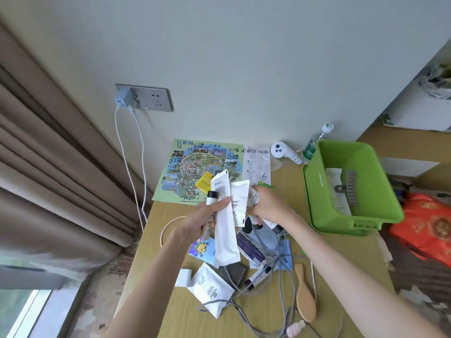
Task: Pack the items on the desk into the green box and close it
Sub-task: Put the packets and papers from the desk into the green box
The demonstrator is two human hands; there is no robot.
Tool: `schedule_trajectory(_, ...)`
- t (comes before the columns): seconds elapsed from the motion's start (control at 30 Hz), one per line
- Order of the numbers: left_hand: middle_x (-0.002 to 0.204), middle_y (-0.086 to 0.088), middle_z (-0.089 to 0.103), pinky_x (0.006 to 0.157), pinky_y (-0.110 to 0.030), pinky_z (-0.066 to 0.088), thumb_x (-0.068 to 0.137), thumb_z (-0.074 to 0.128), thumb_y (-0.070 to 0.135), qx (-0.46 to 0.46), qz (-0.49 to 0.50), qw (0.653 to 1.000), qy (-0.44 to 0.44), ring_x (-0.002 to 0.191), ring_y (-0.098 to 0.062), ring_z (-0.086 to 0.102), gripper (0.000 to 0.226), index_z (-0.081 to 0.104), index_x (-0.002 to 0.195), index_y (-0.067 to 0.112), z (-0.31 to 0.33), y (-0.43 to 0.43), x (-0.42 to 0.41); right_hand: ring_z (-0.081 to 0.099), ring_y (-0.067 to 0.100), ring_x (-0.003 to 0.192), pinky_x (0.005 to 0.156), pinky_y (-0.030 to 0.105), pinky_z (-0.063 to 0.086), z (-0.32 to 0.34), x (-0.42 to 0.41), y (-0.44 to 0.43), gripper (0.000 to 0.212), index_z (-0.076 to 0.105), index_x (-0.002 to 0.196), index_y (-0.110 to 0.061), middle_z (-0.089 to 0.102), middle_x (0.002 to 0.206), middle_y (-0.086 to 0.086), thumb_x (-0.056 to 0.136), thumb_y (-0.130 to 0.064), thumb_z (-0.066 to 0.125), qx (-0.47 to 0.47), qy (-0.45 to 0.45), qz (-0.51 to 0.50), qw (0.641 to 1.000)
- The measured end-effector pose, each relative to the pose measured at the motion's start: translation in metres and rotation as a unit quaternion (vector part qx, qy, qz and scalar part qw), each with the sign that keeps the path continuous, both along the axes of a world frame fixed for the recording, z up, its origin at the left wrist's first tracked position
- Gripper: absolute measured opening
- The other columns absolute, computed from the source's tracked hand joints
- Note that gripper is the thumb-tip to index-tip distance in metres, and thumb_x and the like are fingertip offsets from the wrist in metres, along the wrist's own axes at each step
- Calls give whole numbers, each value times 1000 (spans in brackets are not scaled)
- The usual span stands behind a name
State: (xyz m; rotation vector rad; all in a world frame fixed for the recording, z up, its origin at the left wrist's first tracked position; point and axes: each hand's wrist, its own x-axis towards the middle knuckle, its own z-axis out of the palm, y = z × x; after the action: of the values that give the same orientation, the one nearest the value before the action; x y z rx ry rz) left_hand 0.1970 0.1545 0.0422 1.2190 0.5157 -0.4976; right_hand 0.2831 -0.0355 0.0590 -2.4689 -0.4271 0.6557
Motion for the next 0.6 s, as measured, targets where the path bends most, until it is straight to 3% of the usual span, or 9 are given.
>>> schedule_trajectory(0.07,77,-6,68,52,-28,41,72,80,45,6,20,1000,-2,54,-18,50,38,69,87,11,1,-10,-1,72,24,79,76,41,58,-2,-4,-11,50,59,122,-15,67,109,-6,76,-19,77,63,24,-69,995)
schedule_trajectory(0.17,72,1,71,43,-23,43,72,78,42,17,61,998,-18,47,-11,59,39,70,92,9,1,-23,-3,69,32,71,70,50,59,-4,-9,-29,31,67,94,-7,73,89,14,70,-16,85,168,78,-213,959)
schedule_trajectory(0.3,85,-1,74,59,-23,48,79,76,37,57,103,992,-33,69,-12,68,36,68,101,10,5,-35,0,70,28,63,61,43,60,2,-13,-50,32,70,93,-2,74,84,17,69,-15,86,254,136,-306,907)
schedule_trajectory(0.43,94,-12,69,76,-35,45,81,76,33,76,122,987,-64,83,-23,62,33,67,100,7,22,-52,17,69,17,54,49,25,53,22,-4,-67,30,70,89,-8,74,79,8,67,-20,87,329,138,-335,872)
schedule_trajectory(0.6,74,1,68,53,-21,44,82,75,33,117,98,982,-110,60,-11,60,23,66,86,11,49,-86,55,66,16,59,56,29,54,51,25,-102,30,69,93,-10,71,79,5,70,-20,84,372,117,-337,857)
